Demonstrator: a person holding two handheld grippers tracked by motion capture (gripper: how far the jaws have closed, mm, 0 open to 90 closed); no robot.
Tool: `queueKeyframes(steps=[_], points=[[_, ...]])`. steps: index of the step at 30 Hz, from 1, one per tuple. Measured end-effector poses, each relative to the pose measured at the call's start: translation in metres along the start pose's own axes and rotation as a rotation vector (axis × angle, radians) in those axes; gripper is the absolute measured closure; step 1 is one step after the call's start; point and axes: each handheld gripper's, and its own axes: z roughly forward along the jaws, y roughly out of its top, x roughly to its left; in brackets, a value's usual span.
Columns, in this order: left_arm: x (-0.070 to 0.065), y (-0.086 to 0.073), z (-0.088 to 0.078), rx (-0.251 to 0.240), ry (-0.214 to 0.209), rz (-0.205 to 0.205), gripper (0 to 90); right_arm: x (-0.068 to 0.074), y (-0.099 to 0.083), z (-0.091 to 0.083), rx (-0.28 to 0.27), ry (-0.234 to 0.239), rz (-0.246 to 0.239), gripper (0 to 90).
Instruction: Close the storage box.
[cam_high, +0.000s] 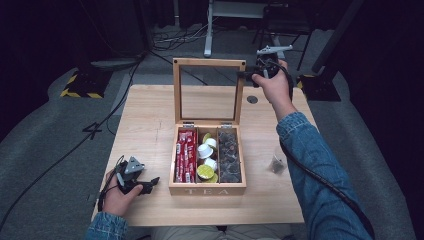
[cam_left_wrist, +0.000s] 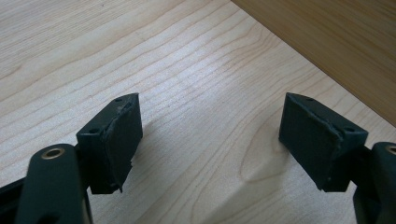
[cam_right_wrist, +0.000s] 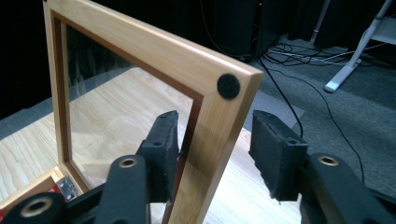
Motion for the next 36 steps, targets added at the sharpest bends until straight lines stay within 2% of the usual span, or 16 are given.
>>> queueKeyframes(steps=[1, 4, 6, 10, 12, 21, 30, 36], points=[[0.0, 0.0, 0.0, 0.0, 0.0, 0.001, 21.8, 0.0, 0.001, 0.001, -0.002, 0.008, 0.005, 53.4], [0.0, 0.0, 0.0, 0.002, 0.0, 0.005, 21.8, 0.004, 0.004, 0.004, 0.021, -0.022, -0.04, 52.9], [0.0, 0.0, 0.0, 0.002, 0.0, 0.005, 21.8, 0.006, 0.005, 0.005, 0.012, -0.015, -0.037, 53.1], [0.0, 0.0, 0.0, 0.002, 0.0, 0.006, 21.8, 0.008, 0.007, 0.003, 0.014, -0.039, -0.059, 58.8], [0.0, 0.0, 0.0, 0.002, 0.0, 0.006, 21.7, 0.009, 0.007, -0.001, 0.009, -0.023, -0.048, 59.2], [0.0, 0.0, 0.0, 0.0, 0.001, 0.007, 21.8, 0.019, 0.006, -0.02, 0.003, 0.009, -0.084, 61.3], [0.0, 0.0, 0.0, 0.001, 0.001, 0.007, 21.8, 0.037, 0.001, -0.049, 0.009, 0.05, -0.153, 65.2], [0.0, 0.0, 0.0, 0.0, 0.0, 0.007, 21.8, 0.048, -0.006, -0.065, -0.001, 0.088, -0.18, 67.5]])
